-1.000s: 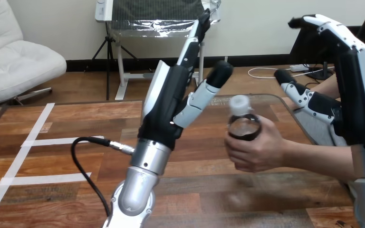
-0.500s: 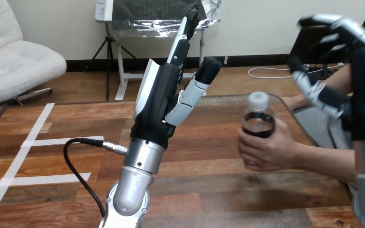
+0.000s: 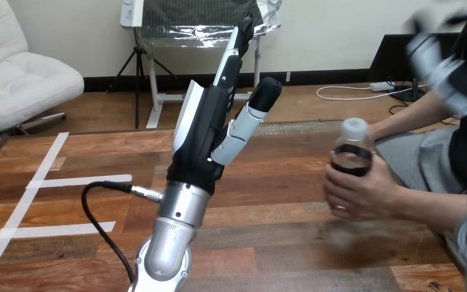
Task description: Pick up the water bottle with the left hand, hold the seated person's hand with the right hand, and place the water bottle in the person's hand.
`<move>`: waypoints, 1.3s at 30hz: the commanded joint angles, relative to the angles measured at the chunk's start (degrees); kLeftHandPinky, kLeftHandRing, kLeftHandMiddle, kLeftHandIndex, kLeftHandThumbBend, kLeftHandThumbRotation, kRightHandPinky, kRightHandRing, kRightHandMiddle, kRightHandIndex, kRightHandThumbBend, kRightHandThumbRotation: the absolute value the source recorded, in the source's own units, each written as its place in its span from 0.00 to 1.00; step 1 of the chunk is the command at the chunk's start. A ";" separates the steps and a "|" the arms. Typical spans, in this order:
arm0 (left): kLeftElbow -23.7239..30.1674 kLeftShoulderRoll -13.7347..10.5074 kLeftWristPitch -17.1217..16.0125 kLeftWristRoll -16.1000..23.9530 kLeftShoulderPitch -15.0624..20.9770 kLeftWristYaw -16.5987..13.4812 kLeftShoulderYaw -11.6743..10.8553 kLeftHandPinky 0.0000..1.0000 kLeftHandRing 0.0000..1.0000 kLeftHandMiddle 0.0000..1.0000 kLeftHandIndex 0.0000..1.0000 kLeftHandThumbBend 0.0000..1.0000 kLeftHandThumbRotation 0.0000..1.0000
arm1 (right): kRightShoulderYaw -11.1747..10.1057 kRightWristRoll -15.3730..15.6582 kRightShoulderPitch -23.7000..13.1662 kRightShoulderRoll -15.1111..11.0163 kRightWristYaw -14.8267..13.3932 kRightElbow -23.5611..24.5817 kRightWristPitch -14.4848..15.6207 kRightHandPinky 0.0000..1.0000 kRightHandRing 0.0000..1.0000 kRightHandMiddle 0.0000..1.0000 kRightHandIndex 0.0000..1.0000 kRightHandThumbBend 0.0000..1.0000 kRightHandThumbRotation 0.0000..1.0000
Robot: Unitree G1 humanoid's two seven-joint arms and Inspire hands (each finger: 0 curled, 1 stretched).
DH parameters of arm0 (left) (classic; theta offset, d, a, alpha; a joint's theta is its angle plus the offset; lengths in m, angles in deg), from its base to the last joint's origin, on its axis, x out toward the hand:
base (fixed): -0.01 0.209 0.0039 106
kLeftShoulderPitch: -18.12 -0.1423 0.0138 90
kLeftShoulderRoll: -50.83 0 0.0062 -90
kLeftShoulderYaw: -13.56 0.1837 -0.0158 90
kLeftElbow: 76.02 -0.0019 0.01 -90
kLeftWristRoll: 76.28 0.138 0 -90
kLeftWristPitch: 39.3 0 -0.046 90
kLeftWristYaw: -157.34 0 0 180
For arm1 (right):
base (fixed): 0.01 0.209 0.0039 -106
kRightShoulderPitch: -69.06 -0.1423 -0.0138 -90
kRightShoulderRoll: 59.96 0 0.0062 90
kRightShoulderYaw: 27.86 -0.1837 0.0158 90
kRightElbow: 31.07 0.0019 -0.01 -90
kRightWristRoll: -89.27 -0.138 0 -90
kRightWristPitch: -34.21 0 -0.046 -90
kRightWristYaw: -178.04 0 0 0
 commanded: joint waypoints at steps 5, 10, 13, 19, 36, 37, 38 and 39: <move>4.56 -1.79 1.63 -0.95 -0.28 1.47 -1.07 1.00 0.99 1.00 1.00 0.66 0.96 | -1.56 0.16 -0.76 2.76 -1.22 -1.16 -1.28 0.46 0.71 0.76 0.69 0.27 0.14; 5.49 -2.49 2.43 -1.05 -0.70 2.09 -1.23 1.00 1.00 1.00 1.00 0.66 0.96 | -1.71 0.21 -0.28 2.97 -0.23 -0.63 -0.60 0.45 0.69 0.75 0.70 0.29 0.17; 5.78 -2.75 2.65 -0.92 -0.83 2.03 -1.33 1.00 1.00 1.00 1.00 0.66 0.96 | -1.75 1.01 -0.22 2.55 0.25 -0.06 -0.49 0.46 0.69 0.75 0.69 0.30 0.18; 6.02 -3.06 2.95 -0.73 -0.89 1.81 -1.54 1.00 0.99 1.00 1.00 0.67 0.95 | -1.73 1.39 -0.14 1.93 1.65 0.83 -0.81 0.45 0.66 0.73 0.66 0.32 0.13; 4.74 -2.61 1.91 -2.72 -0.73 1.50 -2.35 1.00 1.00 1.00 1.00 0.64 0.93 | -1.71 2.48 0.61 1.19 5.28 2.00 -1.24 0.45 0.62 0.71 0.65 0.41 0.10; 4.69 -2.59 1.87 -2.79 -0.72 1.45 -2.38 1.00 1.00 1.00 1.00 0.64 0.93 | -1.73 2.67 0.65 1.20 5.37 2.06 -1.13 0.44 0.62 0.71 0.65 0.41 0.10; 4.72 -2.53 1.93 -2.94 -0.78 1.42 -2.47 1.00 1.00 1.00 1.00 0.64 0.92 | -1.76 3.03 0.74 1.19 5.44 2.14 -1.01 0.44 0.61 0.71 0.65 0.41 0.10; 4.74 -2.49 1.99 -3.05 -0.81 1.41 -2.53 1.00 1.00 1.00 1.00 0.65 0.92 | -1.79 3.25 0.77 1.21 5.47 2.14 -0.98 0.44 0.61 0.71 0.65 0.42 0.09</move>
